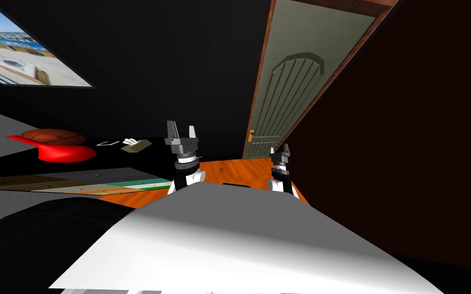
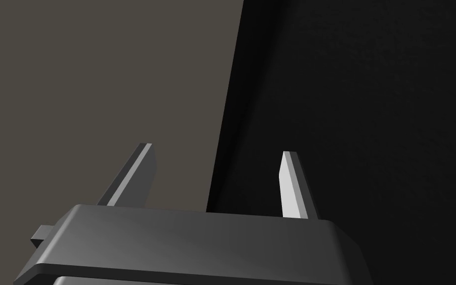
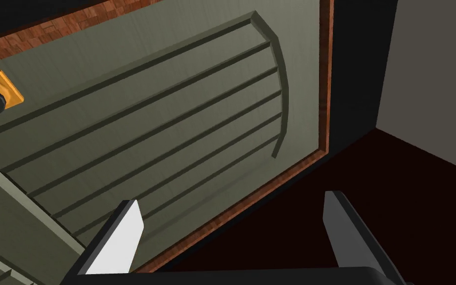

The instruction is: Pull the door open

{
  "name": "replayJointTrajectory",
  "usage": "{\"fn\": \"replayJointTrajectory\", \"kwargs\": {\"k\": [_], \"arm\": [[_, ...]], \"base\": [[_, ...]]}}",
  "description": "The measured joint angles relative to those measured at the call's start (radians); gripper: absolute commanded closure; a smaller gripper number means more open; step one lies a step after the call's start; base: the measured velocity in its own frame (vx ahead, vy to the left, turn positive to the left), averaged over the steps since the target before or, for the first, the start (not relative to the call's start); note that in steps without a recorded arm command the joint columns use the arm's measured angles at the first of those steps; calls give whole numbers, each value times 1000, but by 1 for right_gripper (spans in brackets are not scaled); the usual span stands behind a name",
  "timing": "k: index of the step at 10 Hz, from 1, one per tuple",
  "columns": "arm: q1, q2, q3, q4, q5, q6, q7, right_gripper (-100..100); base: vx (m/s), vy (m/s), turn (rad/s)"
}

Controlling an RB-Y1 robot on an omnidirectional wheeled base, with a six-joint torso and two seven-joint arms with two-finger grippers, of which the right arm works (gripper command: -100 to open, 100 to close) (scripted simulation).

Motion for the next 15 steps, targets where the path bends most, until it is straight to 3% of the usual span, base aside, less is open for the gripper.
{"fn": "replayJointTrajectory", "kwargs": {"k": [1, 6, 8, 9, 15], "arm": [[-19, -12, 0, 25, -21, 5, -32, -100], [-94, -29, 35, 165, -91, 6, -160, -100], [-122, -39, 38, 197, -116, 19, -206, -100], [-148, -46, 43, 237, -135, 19, -236, -100], [-237, -68, 73, 376, -219, 40, -379, -100]], "base": [[111, -56, 60], [66, -35, 47], [64, -38, 65], [58, -35, 36], [64, -34, 49]]}}
